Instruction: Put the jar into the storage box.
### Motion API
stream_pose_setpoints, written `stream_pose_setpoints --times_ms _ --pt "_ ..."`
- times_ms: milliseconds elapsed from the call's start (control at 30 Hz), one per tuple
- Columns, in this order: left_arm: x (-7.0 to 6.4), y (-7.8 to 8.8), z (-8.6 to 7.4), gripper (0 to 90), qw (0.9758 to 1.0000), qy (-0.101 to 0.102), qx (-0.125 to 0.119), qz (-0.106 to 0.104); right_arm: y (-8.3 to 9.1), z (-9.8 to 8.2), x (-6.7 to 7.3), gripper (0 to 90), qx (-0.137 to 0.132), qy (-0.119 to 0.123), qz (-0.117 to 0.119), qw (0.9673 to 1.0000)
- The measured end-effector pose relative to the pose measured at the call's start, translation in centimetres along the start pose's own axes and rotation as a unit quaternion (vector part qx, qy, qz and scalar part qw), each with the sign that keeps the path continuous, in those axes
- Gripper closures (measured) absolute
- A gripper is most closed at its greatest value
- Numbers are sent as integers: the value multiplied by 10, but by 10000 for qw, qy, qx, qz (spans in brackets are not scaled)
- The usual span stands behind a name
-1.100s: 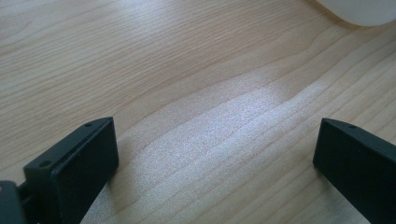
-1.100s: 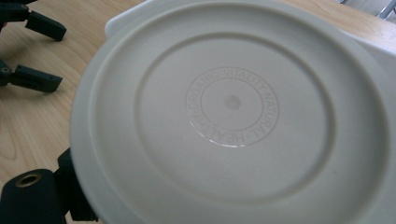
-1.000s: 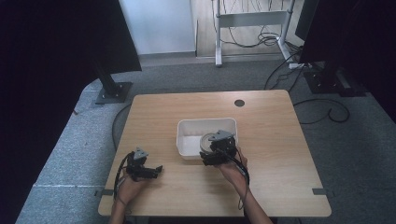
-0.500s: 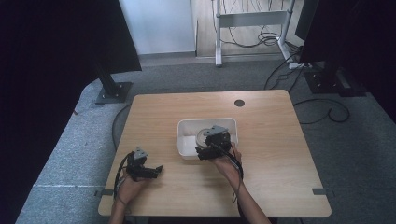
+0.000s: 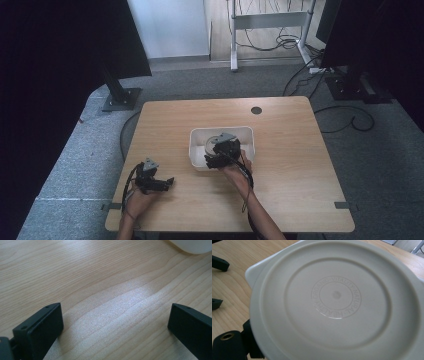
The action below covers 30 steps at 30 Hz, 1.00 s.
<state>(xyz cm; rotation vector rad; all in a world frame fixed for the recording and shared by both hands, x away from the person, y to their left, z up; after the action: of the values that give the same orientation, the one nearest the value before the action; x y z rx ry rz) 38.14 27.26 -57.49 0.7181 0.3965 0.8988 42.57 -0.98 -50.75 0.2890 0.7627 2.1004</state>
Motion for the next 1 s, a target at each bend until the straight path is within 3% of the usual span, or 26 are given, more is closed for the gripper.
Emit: stream_pose_setpoints --times_ms 600,1000 --pt "0 0 0 0 10000 -10 3 -5 -28 -7 5 94 202 79 -122 9997" --pt "0 0 0 0 10000 -11 3 -8 -38 -15 4 93 408 -77 -153 9990"
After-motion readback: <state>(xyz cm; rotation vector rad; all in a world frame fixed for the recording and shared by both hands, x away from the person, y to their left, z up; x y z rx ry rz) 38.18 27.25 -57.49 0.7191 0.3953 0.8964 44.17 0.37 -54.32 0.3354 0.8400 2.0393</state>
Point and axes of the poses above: each handheld gripper's, and its own axes: y roughly backward along the jaws, z roughly out of its top, x roughly to its left, the point moved 3 cm from there along -y, roughly forward along the jaws, and after that the axes turned 3 degrees about -z, right-handed, at the moved point
